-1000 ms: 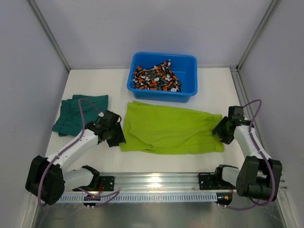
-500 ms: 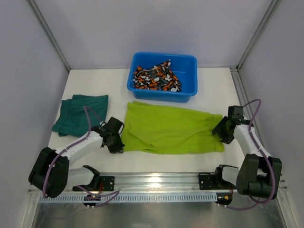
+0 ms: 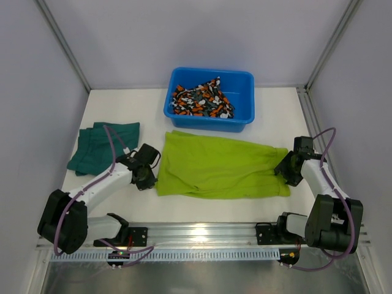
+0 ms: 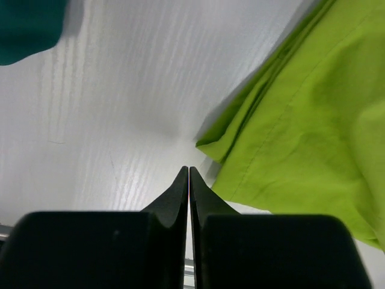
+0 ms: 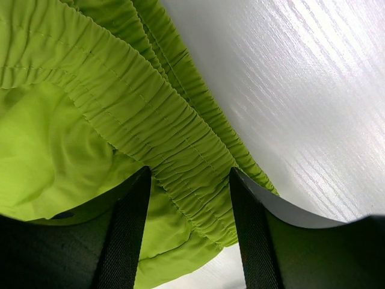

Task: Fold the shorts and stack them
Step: Smooth out the shorts at the center of the board.

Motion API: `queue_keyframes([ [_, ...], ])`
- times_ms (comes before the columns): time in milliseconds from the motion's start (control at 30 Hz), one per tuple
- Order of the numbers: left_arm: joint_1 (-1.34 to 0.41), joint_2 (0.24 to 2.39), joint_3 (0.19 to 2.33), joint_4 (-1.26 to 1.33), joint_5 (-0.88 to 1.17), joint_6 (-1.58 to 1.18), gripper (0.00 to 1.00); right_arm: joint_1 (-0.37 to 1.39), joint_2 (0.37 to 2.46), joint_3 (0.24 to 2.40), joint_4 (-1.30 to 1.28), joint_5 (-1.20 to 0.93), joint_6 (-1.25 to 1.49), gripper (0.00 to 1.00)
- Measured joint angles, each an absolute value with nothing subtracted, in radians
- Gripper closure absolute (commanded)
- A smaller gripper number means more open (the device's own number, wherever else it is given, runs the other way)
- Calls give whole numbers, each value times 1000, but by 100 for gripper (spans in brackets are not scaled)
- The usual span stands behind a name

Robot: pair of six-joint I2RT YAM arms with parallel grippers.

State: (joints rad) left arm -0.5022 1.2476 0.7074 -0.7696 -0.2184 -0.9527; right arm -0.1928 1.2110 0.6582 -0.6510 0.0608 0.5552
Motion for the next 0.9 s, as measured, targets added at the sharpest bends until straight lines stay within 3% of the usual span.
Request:
queue_keyframes([
  [167,-503,1211,688,-722,-120,-934,59,-193,1211,658,-651,61,554,42],
  [333,-504,1170,635,-662,-51,-937,56,-193,1211,658,-651,61,553,42],
  [467,-505,1221,616,-624,-28,-940,58,-193,1210,658,-651,61,553,42],
  [533,-505,1253,605,-604,-22,-943,63,-193,1210,658,-651,61,552,42],
  [600,-506,1269,602,-585,-4,-953,82,-193,1210,658,-651,61,552,42],
  [633,-506,1275,600,-567,1,-961,100,-193,1210,658,-651,61,552,42],
  [900,-512,1301,645,-610,-69,-956,100,-194,1214,658,-651,76,552,42],
])
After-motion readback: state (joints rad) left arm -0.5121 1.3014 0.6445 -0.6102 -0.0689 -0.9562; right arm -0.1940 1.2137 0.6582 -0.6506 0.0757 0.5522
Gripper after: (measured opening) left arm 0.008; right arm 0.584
